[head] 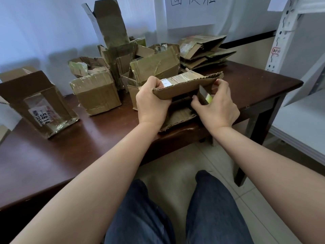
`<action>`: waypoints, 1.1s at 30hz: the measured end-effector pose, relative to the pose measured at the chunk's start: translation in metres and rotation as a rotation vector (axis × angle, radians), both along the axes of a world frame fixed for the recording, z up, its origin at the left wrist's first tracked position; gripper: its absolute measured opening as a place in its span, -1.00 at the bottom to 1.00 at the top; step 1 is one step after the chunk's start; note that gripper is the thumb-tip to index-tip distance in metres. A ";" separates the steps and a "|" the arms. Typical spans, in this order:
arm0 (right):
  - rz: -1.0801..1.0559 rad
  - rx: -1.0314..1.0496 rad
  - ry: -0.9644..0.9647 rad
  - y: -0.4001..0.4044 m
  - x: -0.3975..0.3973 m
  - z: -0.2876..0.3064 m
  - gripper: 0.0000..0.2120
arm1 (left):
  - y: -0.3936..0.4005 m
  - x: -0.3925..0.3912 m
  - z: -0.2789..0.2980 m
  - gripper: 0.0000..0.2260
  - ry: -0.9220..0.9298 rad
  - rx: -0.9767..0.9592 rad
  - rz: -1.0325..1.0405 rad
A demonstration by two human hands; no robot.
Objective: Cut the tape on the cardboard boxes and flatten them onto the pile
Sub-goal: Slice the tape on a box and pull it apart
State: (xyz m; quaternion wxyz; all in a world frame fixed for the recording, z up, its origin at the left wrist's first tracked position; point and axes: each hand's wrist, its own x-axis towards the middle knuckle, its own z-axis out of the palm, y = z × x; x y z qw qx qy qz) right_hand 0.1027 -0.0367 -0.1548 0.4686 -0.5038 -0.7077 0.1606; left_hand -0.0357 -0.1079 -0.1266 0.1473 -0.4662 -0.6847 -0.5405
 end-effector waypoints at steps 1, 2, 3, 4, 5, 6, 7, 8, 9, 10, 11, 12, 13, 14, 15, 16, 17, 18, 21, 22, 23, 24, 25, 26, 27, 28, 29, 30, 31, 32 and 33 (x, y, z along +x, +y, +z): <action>0.012 -0.004 0.002 0.000 0.002 0.000 -0.38 | 0.000 0.000 0.000 -0.75 0.003 -0.009 -0.002; 0.024 -0.008 0.007 0.000 0.004 -0.001 -0.39 | 0.000 -0.001 0.000 -0.76 0.008 -0.020 -0.013; 0.038 -0.012 0.016 -0.001 0.007 0.000 -0.41 | -0.001 -0.002 0.000 -0.76 0.018 -0.032 -0.032; 0.057 -0.015 0.024 -0.001 0.011 0.000 -0.43 | -0.001 -0.004 0.001 -0.76 0.033 -0.046 -0.060; 0.080 -0.016 0.033 -0.002 0.016 0.001 -0.46 | -0.003 -0.006 0.002 -0.75 0.052 -0.067 -0.095; 0.104 -0.013 0.043 -0.003 0.021 0.001 -0.49 | -0.005 -0.008 0.004 -0.75 0.072 -0.098 -0.138; 0.126 -0.005 0.058 -0.004 0.026 0.001 -0.52 | -0.009 -0.010 0.006 -0.76 0.096 -0.136 -0.188; 0.143 0.007 0.079 -0.004 0.032 0.000 -0.56 | -0.012 -0.012 0.007 -0.77 0.119 -0.178 -0.241; 0.156 0.015 0.102 -0.003 0.037 -0.001 -0.59 | -0.017 -0.015 0.010 -0.77 0.135 -0.221 -0.293; 0.163 0.016 0.121 -0.002 0.041 -0.003 -0.62 | -0.021 -0.018 0.013 -0.75 0.142 -0.271 -0.344; 0.166 0.009 0.138 0.000 0.043 -0.005 -0.65 | -0.026 -0.022 0.018 -0.71 0.143 -0.333 -0.394; 0.167 -0.001 0.153 0.003 0.045 -0.007 -0.68 | -0.030 -0.025 0.023 -0.65 0.145 -0.410 -0.442; 0.168 -0.011 0.169 0.006 0.045 -0.008 -0.71 | -0.034 -0.028 0.028 -0.58 0.154 -0.494 -0.488; 0.168 -0.020 0.185 0.009 0.045 -0.009 -0.74 | -0.038 -0.030 0.034 -0.51 0.168 -0.576 -0.533; 0.168 -0.031 0.198 0.011 0.045 -0.010 -0.77 | -0.041 -0.032 0.038 -0.45 0.182 -0.650 -0.573; 0.168 -0.043 0.212 0.013 0.044 -0.010 -0.80 | -0.044 -0.034 0.041 -0.41 0.198 -0.712 -0.607; 0.170 -0.056 0.227 0.015 0.043 -0.011 -0.81 | -0.046 -0.035 0.043 -0.38 0.217 -0.760 -0.634; 0.177 -0.067 0.244 0.018 0.043 -0.012 -0.82 | -0.048 -0.037 0.044 -0.35 0.239 -0.797 -0.653; 0.215 -0.077 0.311 0.020 0.044 -0.016 -0.86 | -0.050 -0.042 0.045 -0.28 0.294 -0.869 -0.694; 0.226 -0.089 0.350 0.021 0.045 -0.016 -0.87 | -0.049 -0.042 0.045 -0.28 0.301 -0.887 -0.694; 0.235 -0.112 0.395 0.020 0.045 -0.015 -0.89 | -0.047 -0.042 0.045 -0.27 0.304 -0.898 -0.692; 0.242 -0.137 0.442 0.019 0.045 -0.013 -0.89 | -0.045 -0.040 0.046 -0.27 0.308 -0.905 -0.696; 0.243 -0.159 0.486 0.019 0.045 -0.011 -0.89 | -0.042 -0.037 0.045 -0.26 0.313 -0.908 -0.705; 0.239 -0.173 0.525 0.019 0.045 -0.009 -0.90 | -0.039 -0.034 0.045 -0.24 0.319 -0.909 -0.717; 0.225 -0.177 0.548 0.020 0.046 -0.008 -0.91 | -0.035 -0.030 0.044 -0.23 0.319 -0.913 -0.728; 0.207 -0.176 0.558 0.021 0.047 -0.007 -0.87 | -0.032 -0.025 0.043 -0.23 0.316 -0.925 -0.733; 0.183 -0.174 0.557 0.022 0.049 -0.008 -0.81 | -0.028 -0.020 0.041 -0.24 0.310 -0.940 -0.736; 0.157 -0.177 0.565 0.022 0.052 -0.008 -0.78 | -0.025 -0.015 0.037 -0.25 0.309 -0.962 -0.732; 0.125 -0.191 0.597 0.023 0.055 -0.008 -0.79 | -0.023 -0.011 0.033 -0.26 0.310 -0.989 -0.734; 0.091 -0.206 0.651 0.025 0.060 -0.007 -0.77 | -0.021 -0.008 0.028 -0.26 0.303 -1.027 -0.734; 0.046 -0.221 0.701 0.027 0.065 -0.006 -0.71 | -0.020 -0.005 0.021 -0.25 0.288 -1.077 -0.736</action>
